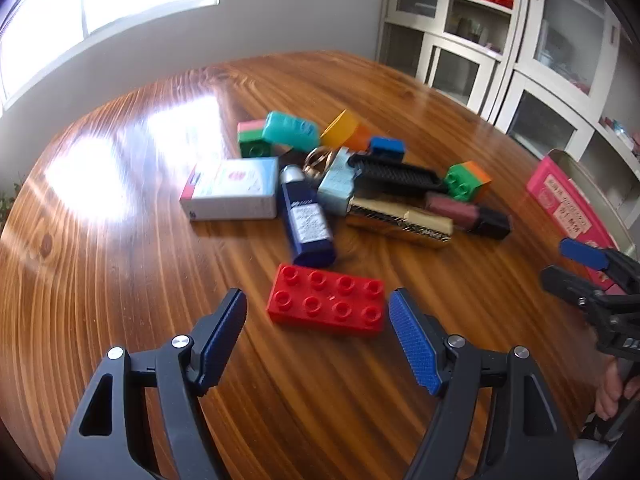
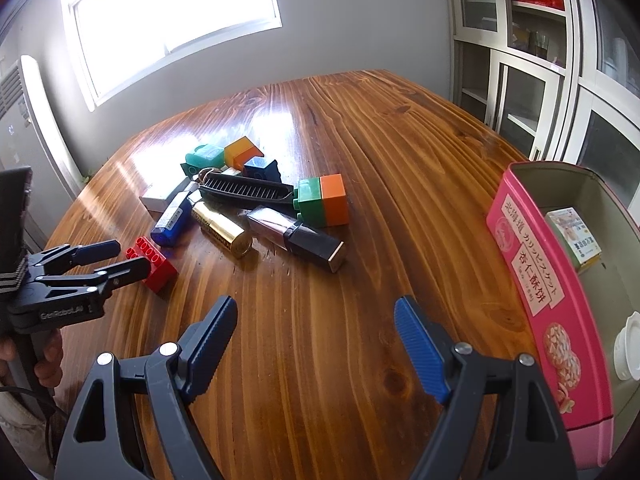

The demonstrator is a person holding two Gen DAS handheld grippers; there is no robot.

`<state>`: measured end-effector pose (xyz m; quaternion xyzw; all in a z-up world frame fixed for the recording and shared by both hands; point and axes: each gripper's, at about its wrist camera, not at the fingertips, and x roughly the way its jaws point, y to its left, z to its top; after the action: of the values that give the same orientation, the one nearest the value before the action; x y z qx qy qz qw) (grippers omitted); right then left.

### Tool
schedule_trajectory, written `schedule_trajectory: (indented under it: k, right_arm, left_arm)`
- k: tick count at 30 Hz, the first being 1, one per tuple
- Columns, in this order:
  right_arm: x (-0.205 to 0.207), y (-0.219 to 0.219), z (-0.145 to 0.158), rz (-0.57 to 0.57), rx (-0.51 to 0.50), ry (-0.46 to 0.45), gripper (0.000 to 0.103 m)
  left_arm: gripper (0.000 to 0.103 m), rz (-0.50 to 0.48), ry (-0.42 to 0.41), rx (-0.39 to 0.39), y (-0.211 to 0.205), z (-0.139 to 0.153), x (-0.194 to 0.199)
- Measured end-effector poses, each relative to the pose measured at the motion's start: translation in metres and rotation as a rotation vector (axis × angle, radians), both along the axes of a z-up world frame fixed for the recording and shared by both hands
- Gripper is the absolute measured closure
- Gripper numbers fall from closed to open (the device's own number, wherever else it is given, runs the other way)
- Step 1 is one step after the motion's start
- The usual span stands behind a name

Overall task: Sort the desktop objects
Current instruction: 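Lower the left tool onto the red toy brick and close on it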

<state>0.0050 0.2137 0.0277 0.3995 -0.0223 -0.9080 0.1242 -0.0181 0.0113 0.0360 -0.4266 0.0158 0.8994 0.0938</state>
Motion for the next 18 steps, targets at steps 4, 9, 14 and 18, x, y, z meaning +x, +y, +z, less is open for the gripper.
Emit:
schedule_trajectory:
  k: [4,9,14,18]
  right_arm:
    - [0.001,0.002,0.0,0.001,-0.008,-0.001,0.019]
    - [0.002,0.009,0.002,-0.003,-0.017,0.004,0.019]
    - [0.003,0.013,0.001,-0.006,-0.025,0.004,0.019]
    - [0.001,0.013,-0.001,-0.004,-0.028,0.001,0.019]
  left_arm:
    - [0.026,0.065,-0.034,0.053,0.006,0.0,-0.008]
    - [0.025,0.171,-0.051,0.058,0.01,-0.006,-0.017]
    - [0.025,0.247,-0.089,0.014,0.015,-0.017,-0.024]
    - [0.025,0.258,-0.089,-0.016,0.016,-0.02,-0.024]
